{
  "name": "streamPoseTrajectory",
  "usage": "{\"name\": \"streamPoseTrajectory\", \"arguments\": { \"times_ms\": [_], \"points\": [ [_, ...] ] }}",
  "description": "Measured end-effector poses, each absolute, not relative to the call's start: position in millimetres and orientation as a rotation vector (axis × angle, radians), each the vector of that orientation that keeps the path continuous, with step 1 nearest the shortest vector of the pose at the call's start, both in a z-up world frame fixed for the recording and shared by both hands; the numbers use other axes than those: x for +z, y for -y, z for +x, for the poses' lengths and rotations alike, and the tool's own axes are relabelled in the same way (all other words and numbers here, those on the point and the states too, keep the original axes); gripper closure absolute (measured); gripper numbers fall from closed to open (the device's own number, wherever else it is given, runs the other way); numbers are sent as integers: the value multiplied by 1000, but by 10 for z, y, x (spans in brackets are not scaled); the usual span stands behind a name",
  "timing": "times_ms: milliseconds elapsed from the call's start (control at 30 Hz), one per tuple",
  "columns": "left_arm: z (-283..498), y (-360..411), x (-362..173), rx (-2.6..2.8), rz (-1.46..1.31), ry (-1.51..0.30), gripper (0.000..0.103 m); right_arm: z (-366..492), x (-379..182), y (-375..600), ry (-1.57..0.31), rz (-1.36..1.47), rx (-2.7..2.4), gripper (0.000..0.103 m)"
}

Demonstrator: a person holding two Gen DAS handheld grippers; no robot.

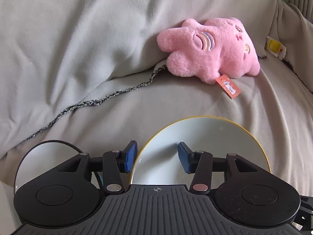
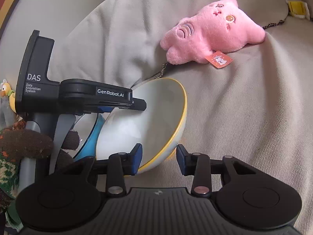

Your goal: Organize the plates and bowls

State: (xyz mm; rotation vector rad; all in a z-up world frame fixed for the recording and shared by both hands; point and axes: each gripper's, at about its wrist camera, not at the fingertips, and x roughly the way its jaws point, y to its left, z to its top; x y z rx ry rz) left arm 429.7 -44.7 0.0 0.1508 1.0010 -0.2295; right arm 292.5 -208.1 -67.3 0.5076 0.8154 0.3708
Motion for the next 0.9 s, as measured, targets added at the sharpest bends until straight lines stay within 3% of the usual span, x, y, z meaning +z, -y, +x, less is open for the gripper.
{"name": "streamPoseTrajectory", "arguments": {
  "times_ms": [133,700,900],
  "points": [
    [4256,392,28,-207,104,-1065,54,2853,-613,2147,-811,497,364,74],
    [3009,291,55,-268,34,-1270,55,2133,-619,2396,-838,429,376,71],
    [2872,206,20,-234,8,-1260,56,2040,-611,2374,-801,413,418,72]
  ]
}}
